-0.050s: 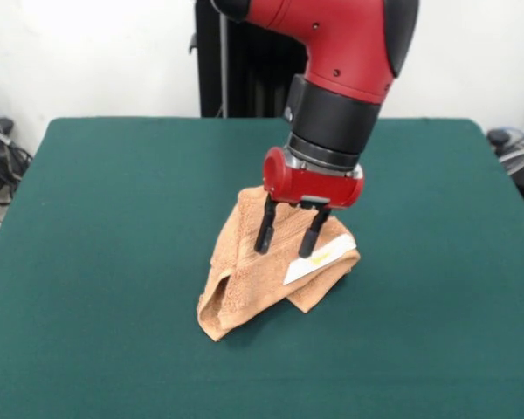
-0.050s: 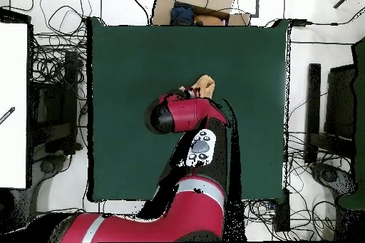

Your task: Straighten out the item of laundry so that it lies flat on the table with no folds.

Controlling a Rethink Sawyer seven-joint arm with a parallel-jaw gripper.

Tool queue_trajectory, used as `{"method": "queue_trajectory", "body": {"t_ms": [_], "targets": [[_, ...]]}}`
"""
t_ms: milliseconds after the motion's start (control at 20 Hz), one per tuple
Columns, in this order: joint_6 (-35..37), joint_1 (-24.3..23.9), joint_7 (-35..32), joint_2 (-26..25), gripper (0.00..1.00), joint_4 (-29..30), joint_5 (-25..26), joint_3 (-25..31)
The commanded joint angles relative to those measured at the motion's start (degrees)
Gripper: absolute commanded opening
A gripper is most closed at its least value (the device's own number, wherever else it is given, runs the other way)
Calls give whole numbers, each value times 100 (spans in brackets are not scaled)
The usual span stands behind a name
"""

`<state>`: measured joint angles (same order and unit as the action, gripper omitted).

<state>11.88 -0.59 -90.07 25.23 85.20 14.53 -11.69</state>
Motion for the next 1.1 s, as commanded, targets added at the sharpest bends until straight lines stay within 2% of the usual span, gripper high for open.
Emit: {"method": "queue_trajectory", "body": {"t_ms": [50,250,550,650,950,1100], "targets": [[233,184,-1185,198,100,232,-257,-74],[451,275,-1172,410,100,296,-297,-117],[1256,12,-648,1055,100,446,-340,206],[1429,-34,-562,1031,100,316,-364,320],[2439,4,-482,624,100,-649,-553,495],[2606,-92,-355,637,100,-692,-602,672]]}}
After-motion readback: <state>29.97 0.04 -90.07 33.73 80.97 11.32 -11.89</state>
